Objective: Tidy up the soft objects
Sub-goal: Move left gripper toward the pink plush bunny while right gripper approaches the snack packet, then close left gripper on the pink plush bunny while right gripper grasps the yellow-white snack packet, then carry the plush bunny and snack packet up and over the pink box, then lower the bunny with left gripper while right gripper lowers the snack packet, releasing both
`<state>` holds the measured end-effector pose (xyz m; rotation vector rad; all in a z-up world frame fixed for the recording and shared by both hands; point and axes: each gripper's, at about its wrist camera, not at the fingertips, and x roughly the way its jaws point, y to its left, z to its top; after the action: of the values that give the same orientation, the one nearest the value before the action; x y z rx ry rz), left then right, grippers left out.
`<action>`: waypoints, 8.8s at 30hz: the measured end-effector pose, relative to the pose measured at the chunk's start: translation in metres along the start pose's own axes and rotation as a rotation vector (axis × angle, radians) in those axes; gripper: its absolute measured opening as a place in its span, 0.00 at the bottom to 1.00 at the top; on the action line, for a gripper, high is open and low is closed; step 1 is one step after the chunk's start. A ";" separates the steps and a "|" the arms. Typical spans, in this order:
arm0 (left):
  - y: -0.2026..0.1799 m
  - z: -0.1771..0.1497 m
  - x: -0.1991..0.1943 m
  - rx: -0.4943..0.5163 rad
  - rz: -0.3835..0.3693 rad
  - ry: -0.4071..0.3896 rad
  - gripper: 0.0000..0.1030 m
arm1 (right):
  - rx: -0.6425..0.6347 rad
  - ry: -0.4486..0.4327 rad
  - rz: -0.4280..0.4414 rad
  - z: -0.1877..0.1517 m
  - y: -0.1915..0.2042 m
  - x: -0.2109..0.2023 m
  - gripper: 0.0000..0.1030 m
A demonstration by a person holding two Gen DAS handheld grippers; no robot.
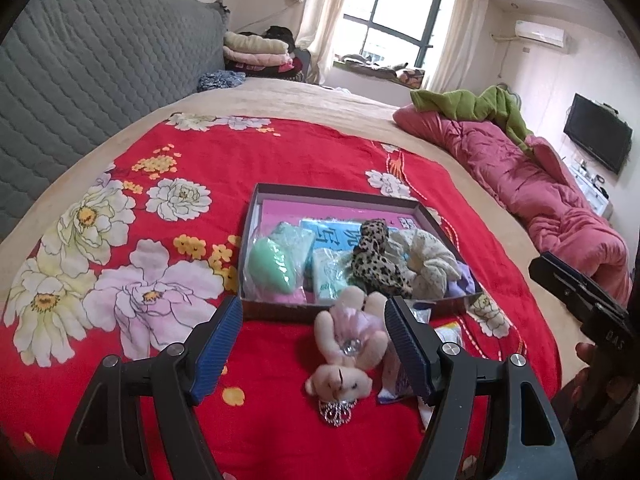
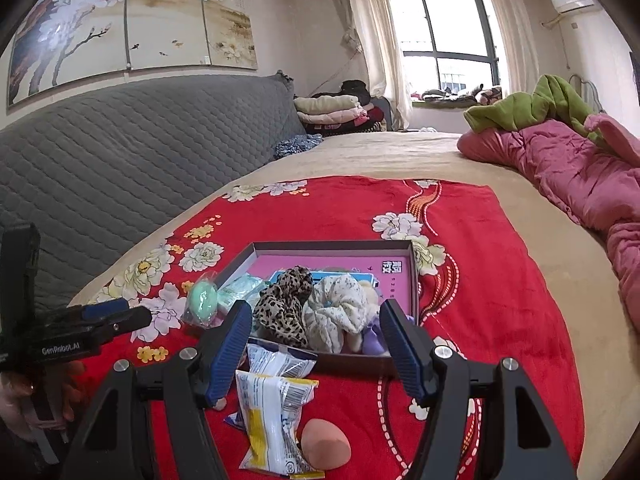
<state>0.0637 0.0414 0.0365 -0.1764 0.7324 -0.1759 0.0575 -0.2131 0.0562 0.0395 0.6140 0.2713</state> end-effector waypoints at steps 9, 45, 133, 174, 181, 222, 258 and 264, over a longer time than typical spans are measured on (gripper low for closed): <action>-0.011 -0.021 -0.018 0.006 -0.020 0.030 0.73 | 0.021 -0.015 -0.024 -0.008 -0.004 -0.034 0.64; -0.023 -0.056 0.036 0.049 -0.025 0.191 0.73 | -0.139 0.275 0.057 -0.068 0.043 0.035 0.64; 0.004 0.035 0.087 0.047 0.004 0.022 0.40 | -0.052 -0.089 0.037 0.026 -0.002 0.039 0.45; -0.006 0.063 0.112 0.056 -0.020 0.072 0.40 | 0.010 0.025 -0.018 0.056 -0.012 0.100 0.45; -0.003 0.063 0.121 0.048 -0.020 0.112 0.40 | -0.022 0.038 -0.017 0.058 -0.002 0.104 0.45; -0.004 0.054 0.165 0.082 -0.027 0.287 0.40 | -0.152 0.299 -0.075 0.049 0.013 0.164 0.45; -0.008 0.048 0.169 0.109 -0.022 0.304 0.42 | -0.185 0.384 -0.115 0.012 0.025 0.204 0.45; -0.010 0.047 0.168 0.111 -0.021 0.303 0.43 | -0.208 0.369 -0.138 0.014 0.027 0.199 0.51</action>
<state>0.2167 -0.0006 -0.0356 -0.0511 1.0201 -0.2663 0.2153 -0.1344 -0.0413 -0.2580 0.9471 0.2082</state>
